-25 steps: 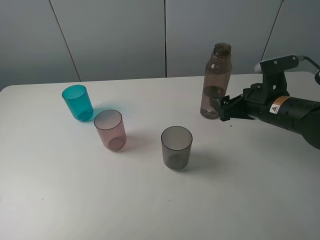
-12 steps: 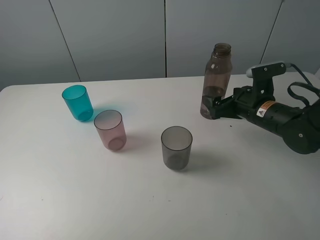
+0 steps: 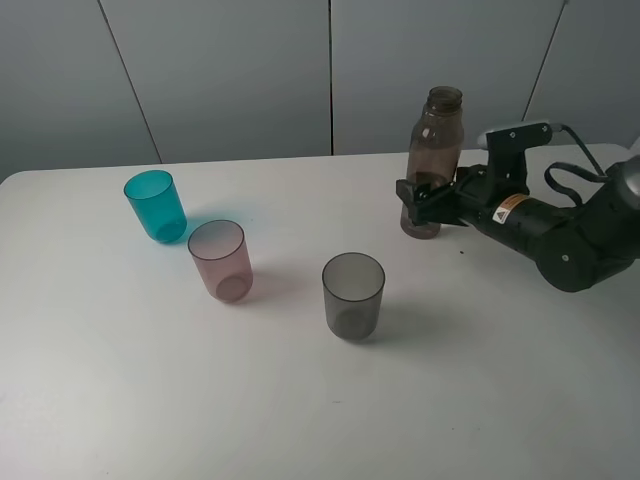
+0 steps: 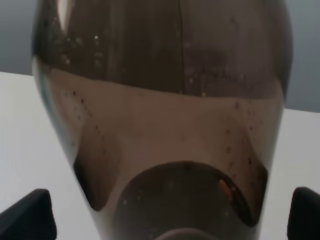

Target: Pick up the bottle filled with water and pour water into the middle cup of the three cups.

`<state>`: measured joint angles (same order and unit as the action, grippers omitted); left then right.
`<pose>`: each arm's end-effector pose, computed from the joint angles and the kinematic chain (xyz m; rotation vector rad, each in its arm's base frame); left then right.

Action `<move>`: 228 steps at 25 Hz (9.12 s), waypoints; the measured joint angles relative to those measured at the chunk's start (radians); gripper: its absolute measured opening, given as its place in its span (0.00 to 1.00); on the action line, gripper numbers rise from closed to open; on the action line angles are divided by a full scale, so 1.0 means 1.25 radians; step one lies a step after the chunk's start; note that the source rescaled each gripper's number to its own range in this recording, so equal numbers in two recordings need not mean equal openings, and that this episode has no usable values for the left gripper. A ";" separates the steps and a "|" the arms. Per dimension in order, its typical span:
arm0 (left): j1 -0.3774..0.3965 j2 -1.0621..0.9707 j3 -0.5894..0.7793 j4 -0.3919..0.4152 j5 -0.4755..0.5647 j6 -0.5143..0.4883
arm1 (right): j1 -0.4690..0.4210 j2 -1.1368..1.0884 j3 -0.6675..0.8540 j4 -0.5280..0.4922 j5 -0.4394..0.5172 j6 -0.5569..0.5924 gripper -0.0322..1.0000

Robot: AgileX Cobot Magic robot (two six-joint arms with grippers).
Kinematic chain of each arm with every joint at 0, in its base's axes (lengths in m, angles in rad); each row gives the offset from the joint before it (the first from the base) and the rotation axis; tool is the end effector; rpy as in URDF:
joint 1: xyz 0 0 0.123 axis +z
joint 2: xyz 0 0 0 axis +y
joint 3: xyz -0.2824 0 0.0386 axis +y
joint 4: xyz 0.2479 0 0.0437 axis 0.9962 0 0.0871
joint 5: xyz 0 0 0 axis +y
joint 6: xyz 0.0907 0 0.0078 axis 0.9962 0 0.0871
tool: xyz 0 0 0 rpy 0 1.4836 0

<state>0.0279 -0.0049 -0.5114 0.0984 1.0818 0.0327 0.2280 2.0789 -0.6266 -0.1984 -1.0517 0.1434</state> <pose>-0.0083 0.0077 0.2789 -0.0018 2.0487 0.1555 0.3168 0.0895 0.0814 -0.2920 1.8803 0.3477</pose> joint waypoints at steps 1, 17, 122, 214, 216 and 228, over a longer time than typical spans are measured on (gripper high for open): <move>0.000 0.000 0.000 0.000 0.000 0.000 | 0.000 0.006 -0.006 0.000 -0.005 0.000 1.00; 0.000 0.000 0.000 0.000 0.000 0.000 | 0.000 0.068 -0.078 -0.018 -0.055 0.000 1.00; 0.000 0.000 0.000 0.000 0.000 -0.002 | 0.313 0.081 -0.443 -0.020 0.295 -0.954 0.04; 0.000 0.000 0.000 0.000 0.000 0.001 | 0.314 0.081 -0.444 -0.021 0.228 -1.552 0.04; 0.000 0.000 0.000 0.000 0.000 0.001 | 0.314 0.081 -0.444 -0.028 0.228 -1.562 0.04; 0.000 0.000 0.000 0.000 0.000 0.001 | 0.318 0.081 -0.446 -0.105 0.211 -1.588 0.03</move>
<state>0.0279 -0.0049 -0.5114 0.0984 1.0818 0.0339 0.6255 2.1796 -1.1841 -0.3297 -0.7875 -1.8411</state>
